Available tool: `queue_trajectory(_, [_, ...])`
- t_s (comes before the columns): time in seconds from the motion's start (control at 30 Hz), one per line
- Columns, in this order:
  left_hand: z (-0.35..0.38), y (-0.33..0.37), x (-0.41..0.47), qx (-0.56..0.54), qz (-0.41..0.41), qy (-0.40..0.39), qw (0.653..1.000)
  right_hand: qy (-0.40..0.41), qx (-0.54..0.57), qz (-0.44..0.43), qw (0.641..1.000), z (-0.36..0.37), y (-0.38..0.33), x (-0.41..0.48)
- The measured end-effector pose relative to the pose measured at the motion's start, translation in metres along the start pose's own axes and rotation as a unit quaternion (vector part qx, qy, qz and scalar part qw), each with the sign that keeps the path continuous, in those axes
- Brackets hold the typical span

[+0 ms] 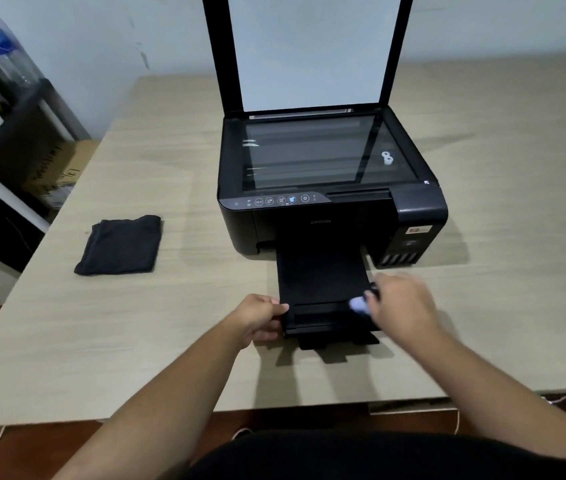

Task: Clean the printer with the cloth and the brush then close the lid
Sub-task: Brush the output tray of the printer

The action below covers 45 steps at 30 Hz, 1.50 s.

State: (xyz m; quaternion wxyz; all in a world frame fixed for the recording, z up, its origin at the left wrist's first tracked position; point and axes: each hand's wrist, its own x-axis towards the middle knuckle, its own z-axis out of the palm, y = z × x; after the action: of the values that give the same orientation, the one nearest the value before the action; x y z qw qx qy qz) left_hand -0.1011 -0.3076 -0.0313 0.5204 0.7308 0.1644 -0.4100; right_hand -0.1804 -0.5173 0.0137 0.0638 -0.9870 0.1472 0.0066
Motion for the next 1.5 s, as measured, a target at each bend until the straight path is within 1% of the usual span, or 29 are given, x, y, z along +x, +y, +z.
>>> queue_trajectory(0.03, [-0.001, 0.001, 0.000, 0.004, -0.001, -0.001, 1.000, -0.027, -0.028, 0.038, 0.999, -0.005, 0.017, 0.004])
queue_trajectory(0.07, [-0.001, 0.001, 0.000, 0.009, -0.002, -0.003, 1.000, -0.045, -0.040, 0.045, 0.997, -0.006, 0.024, 0.004])
queue_trajectory(0.1, [0.000, 0.002, 0.001, 0.014, -0.002, -0.007, 1.000, -0.047, -0.020, 0.016, 0.999, -0.003, 0.021, 0.000])
queue_trajectory(0.17, [0.000, 0.002, 0.001, 0.019, -0.004, -0.008, 1.000, -0.052, 0.098, -0.081, 0.990, 0.009, -0.007, -0.017])
queue_trajectory(0.2, [0.000, 0.003, 0.001, 0.020, -0.004, -0.009, 1.000, -0.051, 0.130, -0.106, 0.984, 0.015, -0.014, -0.022])
queue_trajectory(0.23, [-0.001, 0.003, 0.001, 0.020, -0.004, -0.011, 1.000, -0.028, 0.133, -0.104, 0.985, 0.019, -0.011, -0.021])
queue_trajectory(0.3, [-0.001, 0.004, 0.003, 0.025, -0.003, -0.014, 1.000, 0.070, 0.108, -0.023, 0.991, 0.017, 0.015, -0.010])
queue_trajectory(0.33, [-0.001, 0.004, 0.002, 0.030, -0.003, -0.014, 0.999, 0.096, 0.106, 0.018, 0.990, 0.013, 0.026, -0.008])
queue_trajectory(0.37, [-0.001, 0.004, 0.003, 0.033, -0.003, -0.014, 0.999, 0.092, 0.118, 0.022, 0.988, 0.011, 0.032, -0.008])
queue_trajectory(0.43, [-0.001, 0.005, 0.004, 0.033, -0.003, -0.016, 0.999, 0.011, 0.139, -0.047, 0.989, 0.012, 0.028, -0.010])
queue_trajectory(0.47, [0.000, 0.005, 0.004, 0.035, -0.004, -0.018, 0.999, -0.007, 0.125, -0.069, 0.990, 0.014, 0.026, -0.010])
queue_trajectory(0.5, [-0.001, 0.005, 0.005, 0.039, -0.003, -0.018, 0.999, 0.013, 0.099, -0.057, 0.993, 0.014, 0.026, -0.006])
queue_trajectory(0.57, [-0.001, 0.003, 0.006, 0.040, -0.003, -0.015, 0.999, 0.080, 0.041, 0.007, 0.996, 0.005, 0.029, 0.005])
queue_trajectory(0.6, [0.000, 0.002, 0.006, 0.039, -0.003, -0.014, 0.999, 0.069, 0.028, 0.009, 0.997, 0.002, 0.032, 0.009])
queue_trajectory(0.67, [0.000, 0.001, 0.007, 0.039, -0.001, -0.012, 0.999, -0.017, 0.049, -0.034, 0.998, 0.001, 0.030, 0.009])
queue_trajectory(0.7, [0.000, 0.000, 0.008, 0.041, -0.001, -0.012, 0.999, -0.042, 0.052, -0.040, 0.997, 0.000, 0.028, 0.008])
queue_trajectory(0.8, [0.000, 0.000, 0.008, 0.041, 0.001, -0.015, 0.999, 0.015, 0.017, -0.019, 1.000, -0.006, 0.027, 0.014])
queue_trajectory(0.83, [0.000, 0.001, 0.009, 0.040, 0.003, -0.016, 0.999, -0.005, 0.001, -0.043, 0.999, -0.007, 0.023, 0.017])
queue_trajectory(0.9, [-0.001, 0.001, 0.009, 0.042, 0.005, -0.018, 0.999, -0.066, -0.049, -0.132, 0.988, -0.004, 0.005, 0.020])
queue_trajectory(0.93, [-0.001, 0.001, 0.009, 0.046, 0.006, -0.018, 0.999, -0.073, -0.089, -0.167, 0.979, -0.001, -0.005, 0.021])
queue_trajectory(1.0, [-0.001, 0.001, 0.010, 0.047, 0.007, -0.019, 0.999, -0.069, -0.160, -0.200, 0.964, -0.003, -0.018, 0.027])
queue_trajectory(1.13, [-0.002, 0.001, 0.010, 0.042, 0.009, -0.016, 0.999, -0.117, -0.211, -0.248, 0.938, -0.008, -0.034, 0.039])
queue_trajectory(1.2, [-0.002, 0.000, 0.011, 0.041, 0.009, -0.018, 0.999, -0.123, -0.230, -0.253, 0.932, -0.006, -0.037, 0.042])
queue_trajectory(1.3, [-0.002, 0.000, 0.010, 0.038, 0.016, -0.012, 0.999, -0.153, -0.213, -0.246, 0.933, -0.003, -0.034, 0.048])
queue_trajectory(1.4, [-0.002, 0.001, 0.010, 0.033, 0.021, -0.011, 0.999, -0.134, -0.180, -0.235, 0.946, -0.004, -0.026, 0.049])
queue_trajectory(1.5, [-0.003, 0.001, 0.010, 0.034, 0.022, -0.015, 0.999, -0.198, -0.174, -0.202, 0.943, -0.007, -0.018, 0.045])
